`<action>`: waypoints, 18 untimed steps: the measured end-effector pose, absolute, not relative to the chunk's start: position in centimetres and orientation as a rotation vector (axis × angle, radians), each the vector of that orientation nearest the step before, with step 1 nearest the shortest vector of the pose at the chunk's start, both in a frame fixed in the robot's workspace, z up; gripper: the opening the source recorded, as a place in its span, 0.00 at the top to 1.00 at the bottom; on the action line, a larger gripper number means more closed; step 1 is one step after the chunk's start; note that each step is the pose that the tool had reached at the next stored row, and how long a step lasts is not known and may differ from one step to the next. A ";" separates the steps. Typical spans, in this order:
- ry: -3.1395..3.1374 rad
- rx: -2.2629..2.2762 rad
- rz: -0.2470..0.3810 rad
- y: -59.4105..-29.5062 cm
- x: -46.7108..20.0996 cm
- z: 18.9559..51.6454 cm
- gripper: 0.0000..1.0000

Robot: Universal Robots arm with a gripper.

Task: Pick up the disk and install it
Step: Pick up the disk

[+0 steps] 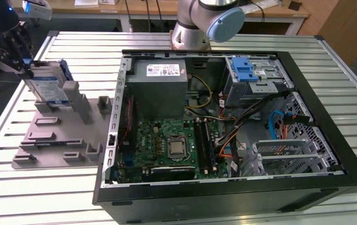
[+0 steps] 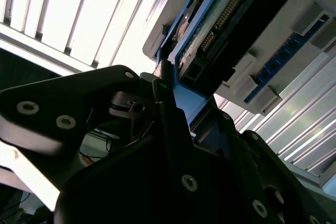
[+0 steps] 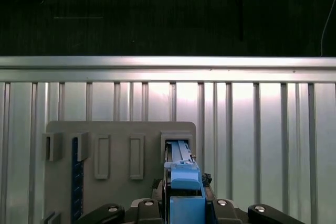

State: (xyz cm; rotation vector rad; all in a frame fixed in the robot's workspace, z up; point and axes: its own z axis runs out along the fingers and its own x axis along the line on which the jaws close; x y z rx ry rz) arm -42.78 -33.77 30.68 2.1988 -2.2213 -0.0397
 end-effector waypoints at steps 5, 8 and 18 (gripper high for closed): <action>-2.221 2.199 -0.040 -33.8 -42.8 31.1 0.64; -2.221 2.199 -0.040 -33.8 -42.8 31.4 0.64; -2.222 2.199 -0.041 -33.8 -42.8 32.5 0.64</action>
